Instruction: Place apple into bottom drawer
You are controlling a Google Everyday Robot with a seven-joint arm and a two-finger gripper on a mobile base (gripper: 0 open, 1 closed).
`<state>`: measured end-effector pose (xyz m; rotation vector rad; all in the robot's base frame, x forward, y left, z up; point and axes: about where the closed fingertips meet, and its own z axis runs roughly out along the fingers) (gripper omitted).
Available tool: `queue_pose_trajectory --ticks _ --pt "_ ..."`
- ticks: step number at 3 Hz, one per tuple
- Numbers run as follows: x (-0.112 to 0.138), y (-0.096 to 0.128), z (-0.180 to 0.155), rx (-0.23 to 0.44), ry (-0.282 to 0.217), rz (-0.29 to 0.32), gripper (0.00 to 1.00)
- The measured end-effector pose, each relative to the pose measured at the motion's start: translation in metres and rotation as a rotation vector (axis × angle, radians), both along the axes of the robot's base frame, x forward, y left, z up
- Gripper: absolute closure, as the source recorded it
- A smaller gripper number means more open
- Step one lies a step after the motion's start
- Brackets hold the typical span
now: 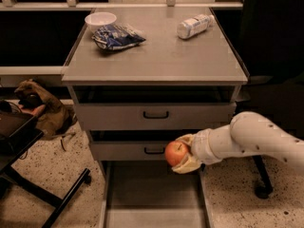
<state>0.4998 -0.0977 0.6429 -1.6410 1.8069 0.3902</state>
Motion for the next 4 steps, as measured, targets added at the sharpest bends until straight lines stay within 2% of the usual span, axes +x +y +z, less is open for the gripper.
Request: queue_pose_trajectory --ticks 1,2,3,4 --pt "-0.009 0.015 -0.050 0.005 0.021 0.021 1.00" --pt "-0.009 0.015 -0.050 0.005 0.021 0.021 1.00" --pt "-0.012 0.028 -0.084 0.016 0.018 0.034 1.00" --pt "-0.026 0.048 -0.159 0.032 0.051 0.016 1.00"
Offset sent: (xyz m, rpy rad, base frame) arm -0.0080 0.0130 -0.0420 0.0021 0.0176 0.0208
